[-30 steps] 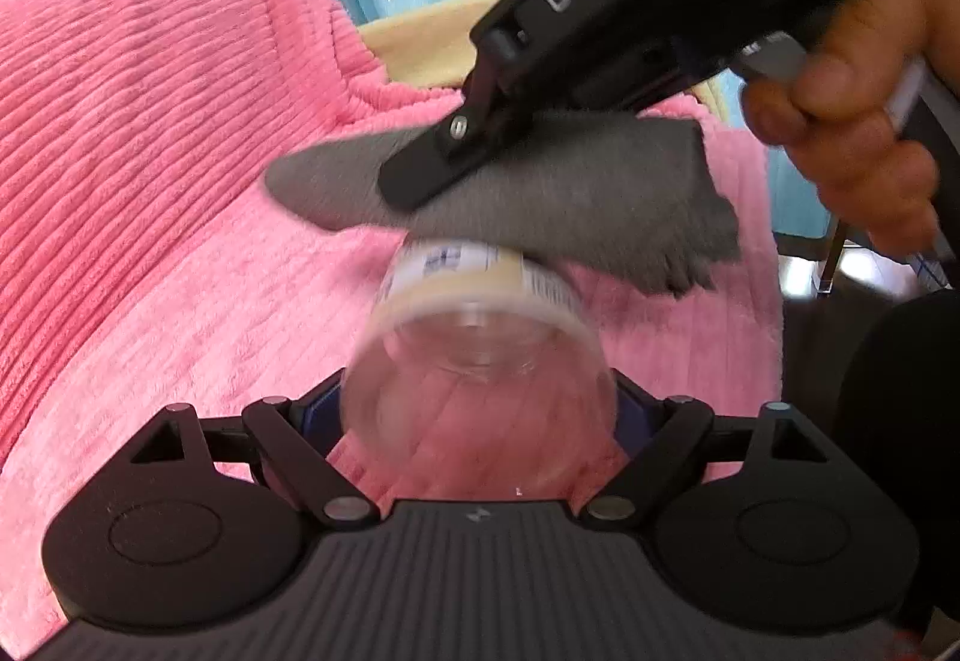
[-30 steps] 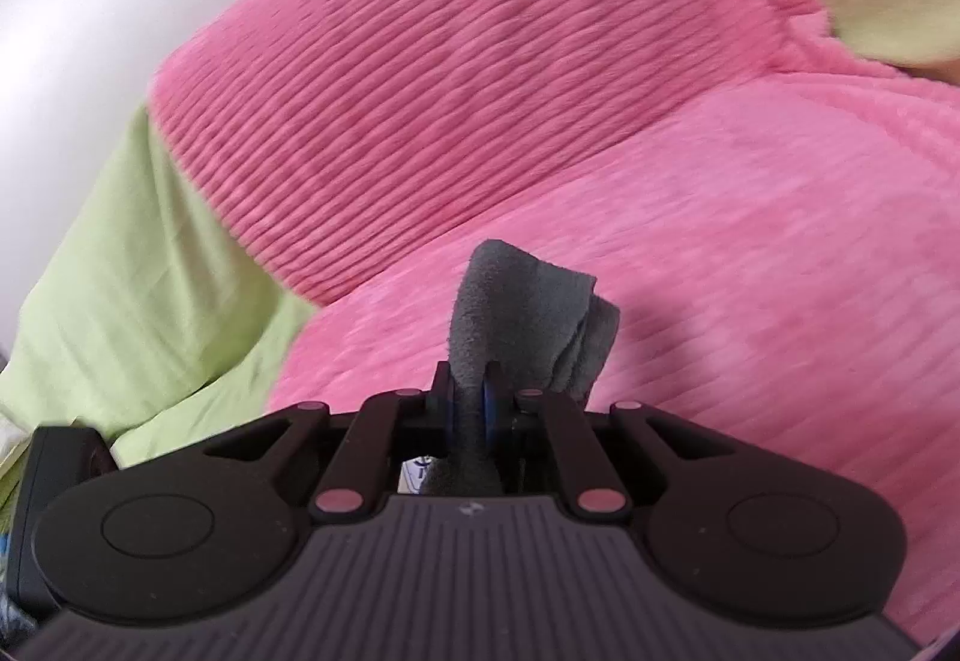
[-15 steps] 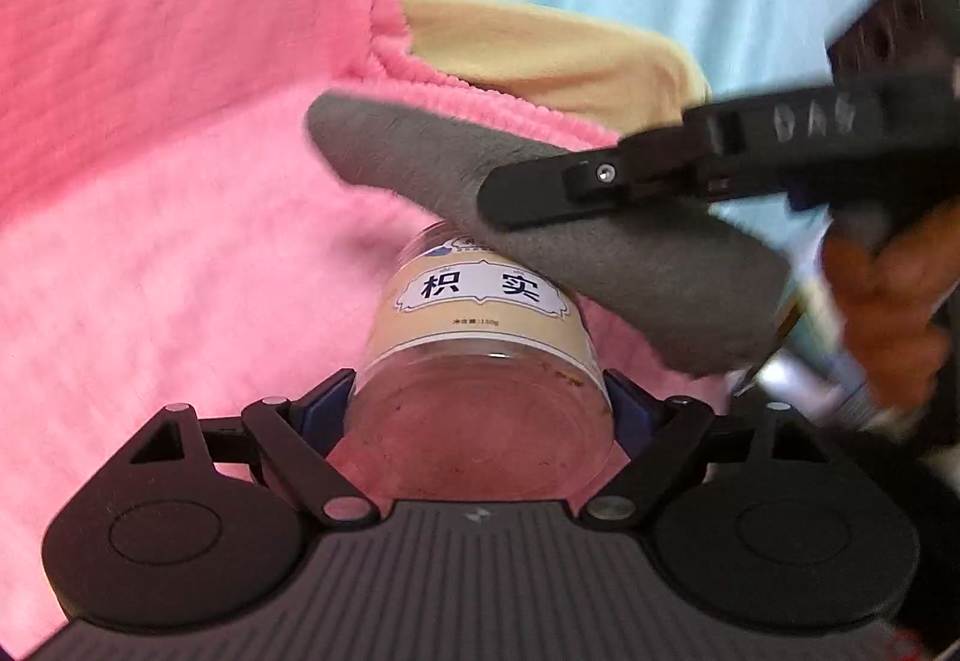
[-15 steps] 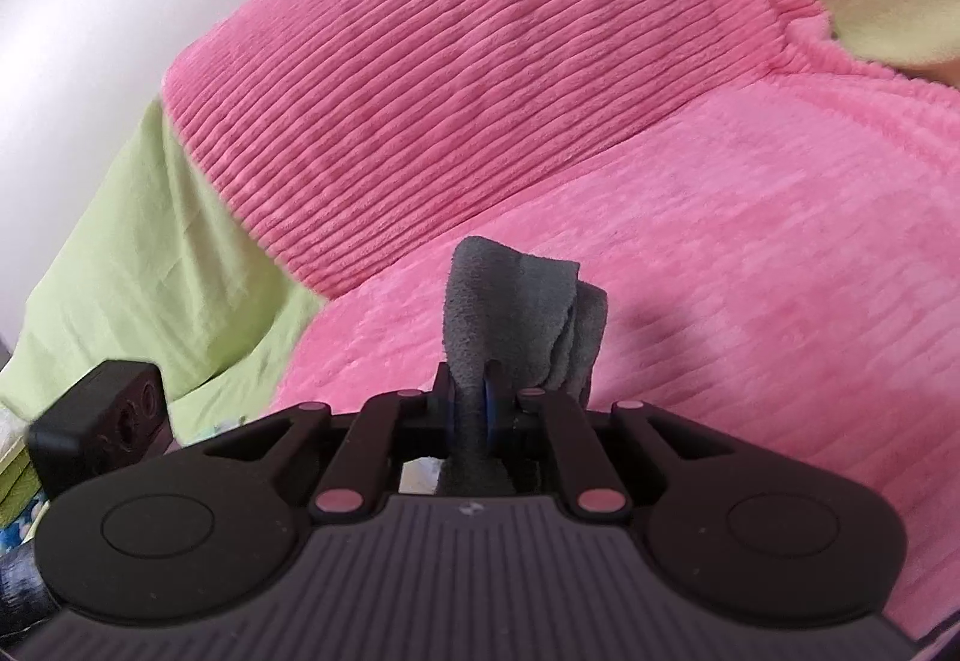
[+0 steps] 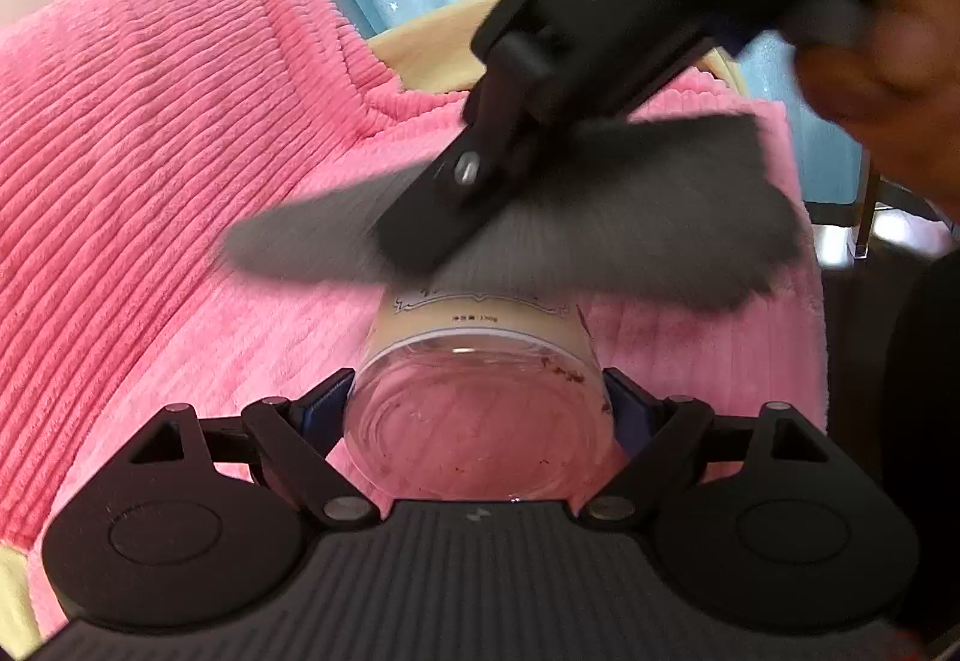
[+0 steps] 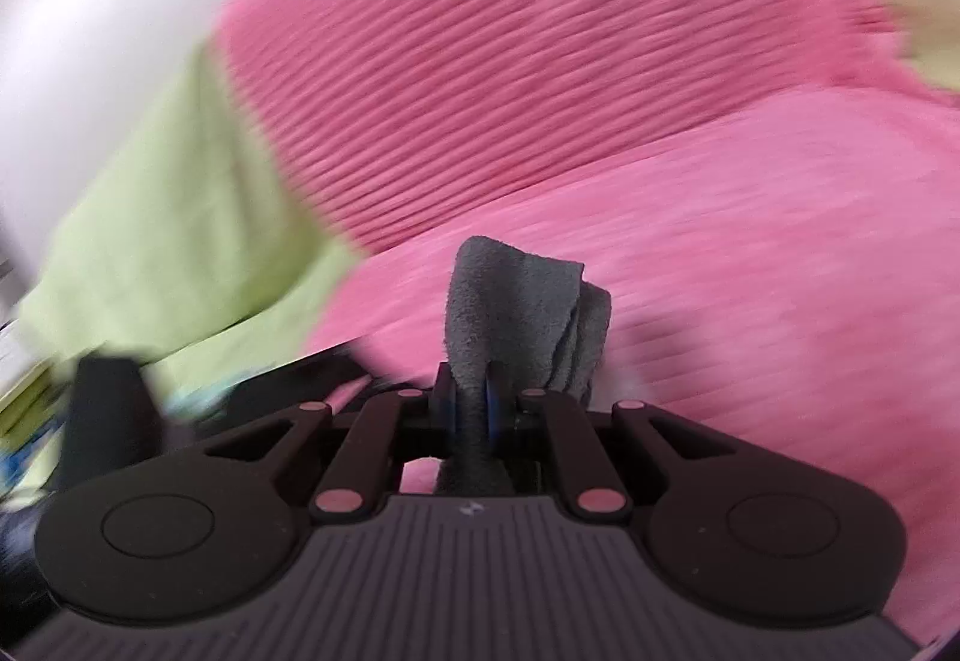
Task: Clean container
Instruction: 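Wipe the grey cloth over the jar's labelled side with the right gripper, then rub the cloth along the jar side and base with the right gripper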
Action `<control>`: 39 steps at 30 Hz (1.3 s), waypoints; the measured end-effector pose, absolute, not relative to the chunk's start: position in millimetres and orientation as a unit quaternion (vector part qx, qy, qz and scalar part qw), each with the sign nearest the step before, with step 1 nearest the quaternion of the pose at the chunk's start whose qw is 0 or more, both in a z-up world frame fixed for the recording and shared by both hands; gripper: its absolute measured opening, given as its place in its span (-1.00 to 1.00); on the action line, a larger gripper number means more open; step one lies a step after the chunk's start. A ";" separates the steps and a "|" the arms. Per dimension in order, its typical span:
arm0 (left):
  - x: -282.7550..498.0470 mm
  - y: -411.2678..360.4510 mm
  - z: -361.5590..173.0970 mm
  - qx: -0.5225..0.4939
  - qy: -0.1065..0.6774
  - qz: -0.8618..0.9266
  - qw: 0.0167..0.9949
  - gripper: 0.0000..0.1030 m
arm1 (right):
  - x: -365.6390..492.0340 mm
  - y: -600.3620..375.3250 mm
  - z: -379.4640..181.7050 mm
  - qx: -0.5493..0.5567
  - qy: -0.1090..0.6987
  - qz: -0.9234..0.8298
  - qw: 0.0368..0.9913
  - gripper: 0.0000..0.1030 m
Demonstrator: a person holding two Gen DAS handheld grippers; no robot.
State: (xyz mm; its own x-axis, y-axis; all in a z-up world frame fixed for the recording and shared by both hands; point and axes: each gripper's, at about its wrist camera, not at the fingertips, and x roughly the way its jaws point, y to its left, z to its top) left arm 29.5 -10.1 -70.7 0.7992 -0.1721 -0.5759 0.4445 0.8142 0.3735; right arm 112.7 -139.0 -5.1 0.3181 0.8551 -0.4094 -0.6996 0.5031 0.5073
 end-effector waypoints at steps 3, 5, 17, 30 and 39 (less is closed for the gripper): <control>32.9 -9.1 -70.4 0.244 0.270 -0.168 0.916 0.66 | 120.7 -139.3 -7.3 0.124 0.325 0.481 0.805 -0.88; 34.9 -9.1 -69.7 0.235 0.275 -0.168 0.917 0.66 | 134.9 -147.4 -10.9 0.143 0.326 0.443 0.822 -0.88; 57.9 34.1 -56.2 0.000 0.337 -0.197 0.921 0.66 | 136.9 -157.6 -13.2 0.164 0.331 0.417 0.831 -0.87; 44.8 -15.0 -70.5 0.223 0.284 -0.169 0.917 0.65 | 136.3 -157.1 -9.0 0.146 0.333 0.435 0.824 -0.88; 41.4 -12.8 -76.8 0.235 0.283 -0.168 0.915 0.65 | 116.8 -137.1 -3.2 0.103 0.331 0.494 0.798 -0.88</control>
State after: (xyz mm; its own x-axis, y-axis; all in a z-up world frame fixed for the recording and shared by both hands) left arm 41.4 -12.8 -76.8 0.7830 -0.1740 -0.5971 0.4403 0.8332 0.3346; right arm 116.8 -137.1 -3.2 0.2932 0.8554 -0.4270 -0.7195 0.4915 0.4906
